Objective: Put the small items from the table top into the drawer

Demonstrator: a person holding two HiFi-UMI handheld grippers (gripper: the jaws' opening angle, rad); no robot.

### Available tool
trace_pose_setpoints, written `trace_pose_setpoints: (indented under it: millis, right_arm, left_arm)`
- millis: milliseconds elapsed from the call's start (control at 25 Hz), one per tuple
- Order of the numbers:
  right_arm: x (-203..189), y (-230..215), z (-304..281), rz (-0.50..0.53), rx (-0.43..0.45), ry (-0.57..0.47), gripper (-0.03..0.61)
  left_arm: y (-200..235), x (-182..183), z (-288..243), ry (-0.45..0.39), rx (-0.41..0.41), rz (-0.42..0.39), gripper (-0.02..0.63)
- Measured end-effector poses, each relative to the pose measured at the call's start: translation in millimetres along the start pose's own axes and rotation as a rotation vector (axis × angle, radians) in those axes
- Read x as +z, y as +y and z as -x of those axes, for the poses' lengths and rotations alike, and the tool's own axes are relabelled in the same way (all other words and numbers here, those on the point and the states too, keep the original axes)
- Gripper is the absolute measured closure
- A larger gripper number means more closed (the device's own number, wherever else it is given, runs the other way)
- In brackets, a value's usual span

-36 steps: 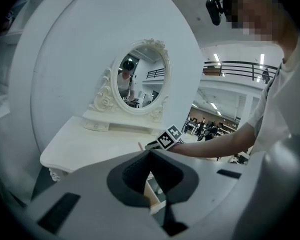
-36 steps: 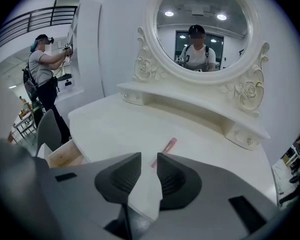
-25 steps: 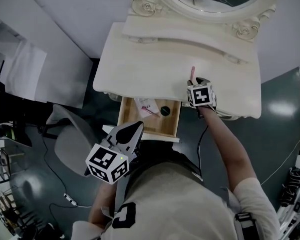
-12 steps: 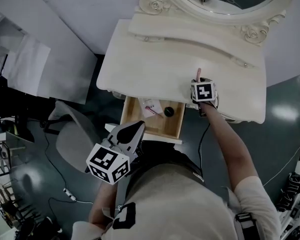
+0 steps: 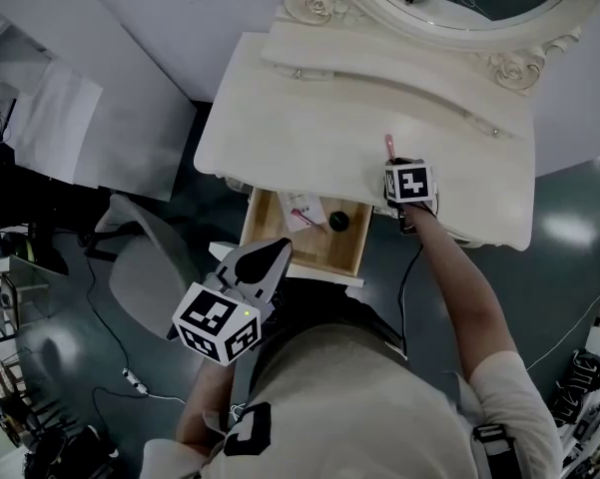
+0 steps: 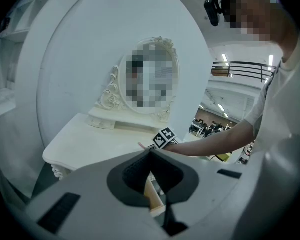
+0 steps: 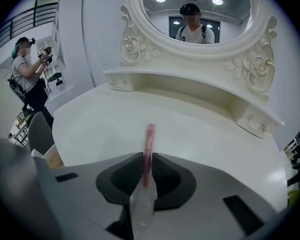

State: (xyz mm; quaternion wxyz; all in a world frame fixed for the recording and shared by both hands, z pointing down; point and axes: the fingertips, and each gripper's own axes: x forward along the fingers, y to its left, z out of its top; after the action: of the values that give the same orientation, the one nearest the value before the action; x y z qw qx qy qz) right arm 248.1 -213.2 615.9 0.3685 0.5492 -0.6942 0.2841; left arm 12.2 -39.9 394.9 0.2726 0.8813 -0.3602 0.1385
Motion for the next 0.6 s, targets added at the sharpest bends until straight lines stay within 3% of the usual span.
trace_pose_setpoints:
  millis: [240, 600]
  right_arm:
    - [-1.7, 5.8, 0.9, 0.100, -0.009, 0.001, 0.520]
    - [-0.2, 5.0, 0.9, 0.087, 0.017, 0.006, 0.522]
  left_arm:
    - [2.5, 0.7, 6.7, -0.014, 0.008, 0.004, 0.558]
    - [5.6, -1.8, 19.1, -0.033, 0.023, 0.014, 0.558]
